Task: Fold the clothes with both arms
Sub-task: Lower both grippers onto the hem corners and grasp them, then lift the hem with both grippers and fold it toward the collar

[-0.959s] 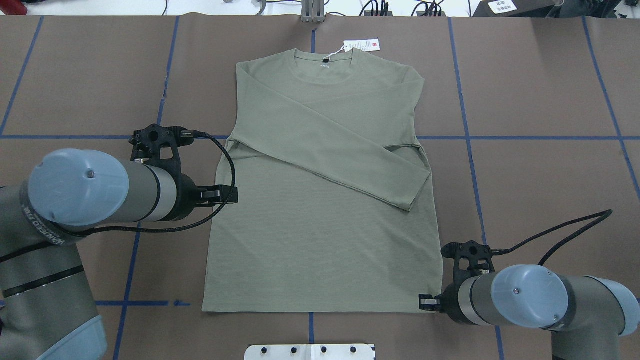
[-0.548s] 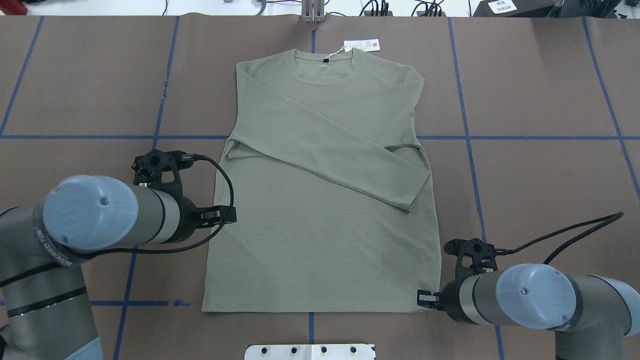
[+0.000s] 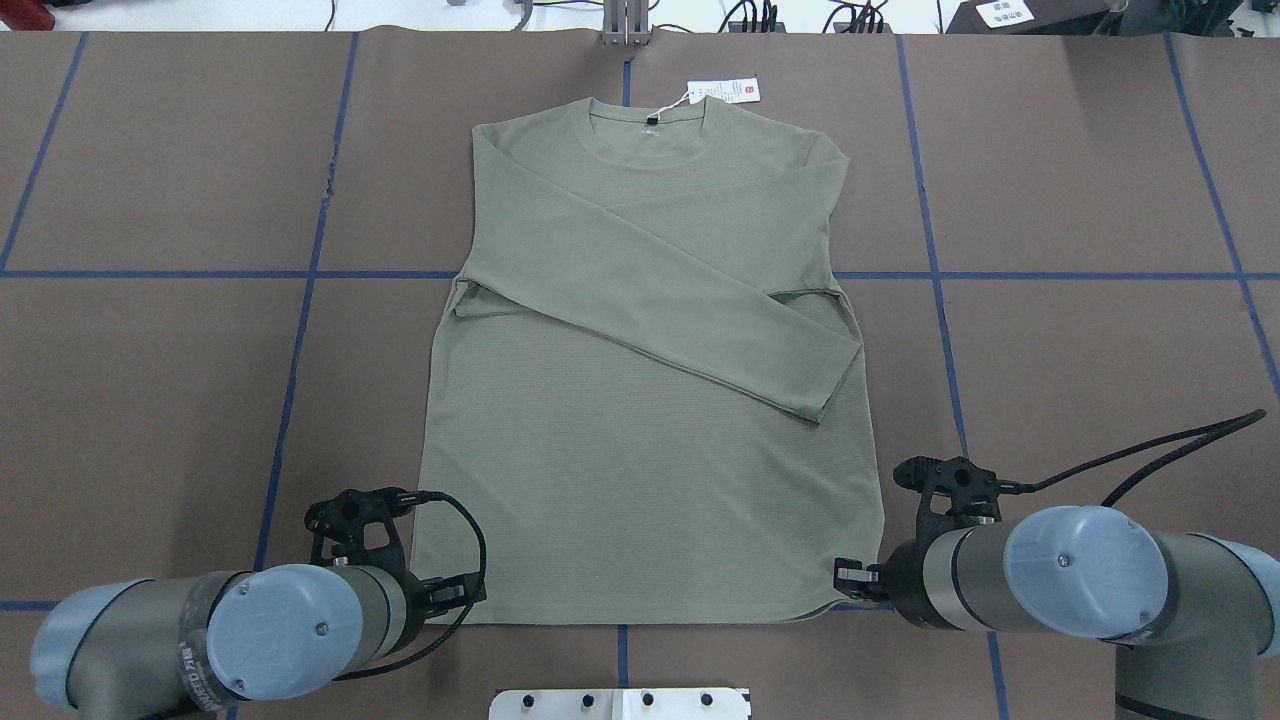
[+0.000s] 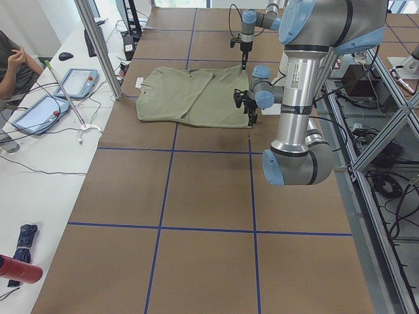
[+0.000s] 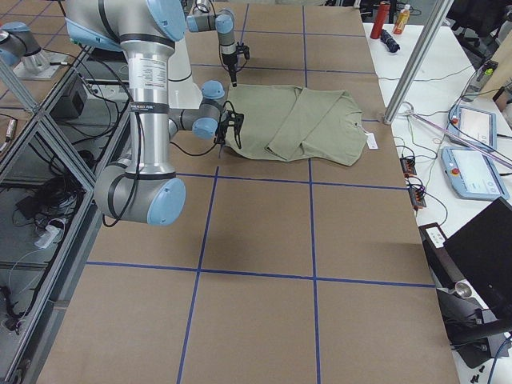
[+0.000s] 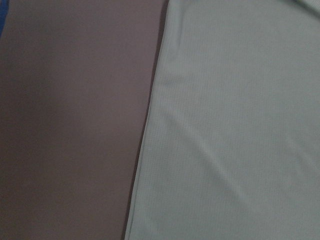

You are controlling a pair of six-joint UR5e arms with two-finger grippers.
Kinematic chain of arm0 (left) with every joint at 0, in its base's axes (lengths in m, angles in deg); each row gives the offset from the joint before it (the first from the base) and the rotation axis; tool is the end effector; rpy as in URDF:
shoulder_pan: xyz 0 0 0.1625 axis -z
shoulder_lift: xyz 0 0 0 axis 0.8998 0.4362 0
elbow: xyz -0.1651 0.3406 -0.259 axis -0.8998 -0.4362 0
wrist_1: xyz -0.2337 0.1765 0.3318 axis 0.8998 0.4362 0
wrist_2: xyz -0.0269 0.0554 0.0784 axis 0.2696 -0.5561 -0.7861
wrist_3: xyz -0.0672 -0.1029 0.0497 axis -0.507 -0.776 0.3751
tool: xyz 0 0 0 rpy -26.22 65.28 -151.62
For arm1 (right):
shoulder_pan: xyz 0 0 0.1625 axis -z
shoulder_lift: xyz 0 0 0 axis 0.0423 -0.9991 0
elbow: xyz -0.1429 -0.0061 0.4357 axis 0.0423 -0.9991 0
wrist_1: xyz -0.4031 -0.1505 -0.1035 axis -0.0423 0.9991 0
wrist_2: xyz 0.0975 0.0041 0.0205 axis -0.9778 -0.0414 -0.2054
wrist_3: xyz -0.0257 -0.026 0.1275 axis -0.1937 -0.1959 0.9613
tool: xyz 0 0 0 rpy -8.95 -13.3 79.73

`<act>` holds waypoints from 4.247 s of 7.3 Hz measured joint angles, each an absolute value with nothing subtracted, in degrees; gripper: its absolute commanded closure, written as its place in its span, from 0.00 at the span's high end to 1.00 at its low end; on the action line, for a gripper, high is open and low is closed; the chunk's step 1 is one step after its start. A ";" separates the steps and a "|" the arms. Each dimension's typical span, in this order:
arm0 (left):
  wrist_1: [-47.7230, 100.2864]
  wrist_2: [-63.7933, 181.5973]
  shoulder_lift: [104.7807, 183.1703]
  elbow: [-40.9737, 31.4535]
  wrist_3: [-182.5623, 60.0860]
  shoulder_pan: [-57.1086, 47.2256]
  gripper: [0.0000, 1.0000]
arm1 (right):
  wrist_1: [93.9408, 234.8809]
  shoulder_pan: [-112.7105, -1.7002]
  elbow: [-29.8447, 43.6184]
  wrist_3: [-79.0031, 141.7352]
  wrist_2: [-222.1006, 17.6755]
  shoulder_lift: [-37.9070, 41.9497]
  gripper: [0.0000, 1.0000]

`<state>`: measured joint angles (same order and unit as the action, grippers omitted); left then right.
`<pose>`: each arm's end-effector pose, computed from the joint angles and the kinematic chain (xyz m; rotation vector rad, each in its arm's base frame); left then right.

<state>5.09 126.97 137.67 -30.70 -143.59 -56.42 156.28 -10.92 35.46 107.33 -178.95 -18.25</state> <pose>0.5686 -0.2125 0.3589 0.0109 0.7925 -0.2474 -0.4842 -0.2288 0.4008 -0.0703 -0.9307 0.1772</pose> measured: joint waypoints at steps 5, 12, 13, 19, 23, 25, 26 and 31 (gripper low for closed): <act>5.04 126.80 137.84 -29.89 -143.98 -56.74 0.72 | 156.31 -12.16 36.12 107.33 -180.11 -18.21 0.00; 4.94 126.85 137.41 -29.87 -144.05 -57.15 0.03 | 156.31 -12.72 36.07 107.33 -180.53 -18.45 0.00; 4.93 126.89 137.45 -29.92 -144.06 -57.14 0.00 | 156.31 -12.82 36.06 107.33 -180.55 -18.45 0.00; 2.16 127.27 137.17 -36.84 -143.92 -56.47 0.00 | 156.31 -14.30 37.24 107.35 -181.81 -19.01 0.00; -10.27 129.99 137.42 -47.96 -144.48 -59.69 0.00 | 156.47 -14.39 44.48 107.41 -194.23 -24.18 0.00; -15.14 132.35 137.54 -53.65 -147.18 -63.56 0.00 | 156.48 -14.54 46.74 107.41 -203.76 -25.40 0.00; -16.17 133.16 137.60 -55.35 -147.75 -64.22 0.00 | 156.47 -15.15 47.26 107.40 -205.91 -25.58 0.00; -17.10 135.57 143.39 -53.44 -142.18 -50.67 0.00 | 156.28 -30.73 42.73 106.20 -206.92 -19.93 0.00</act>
<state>-17.10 135.57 143.39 -53.44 -142.18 -50.67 156.28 -30.73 42.73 106.20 -206.92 -19.93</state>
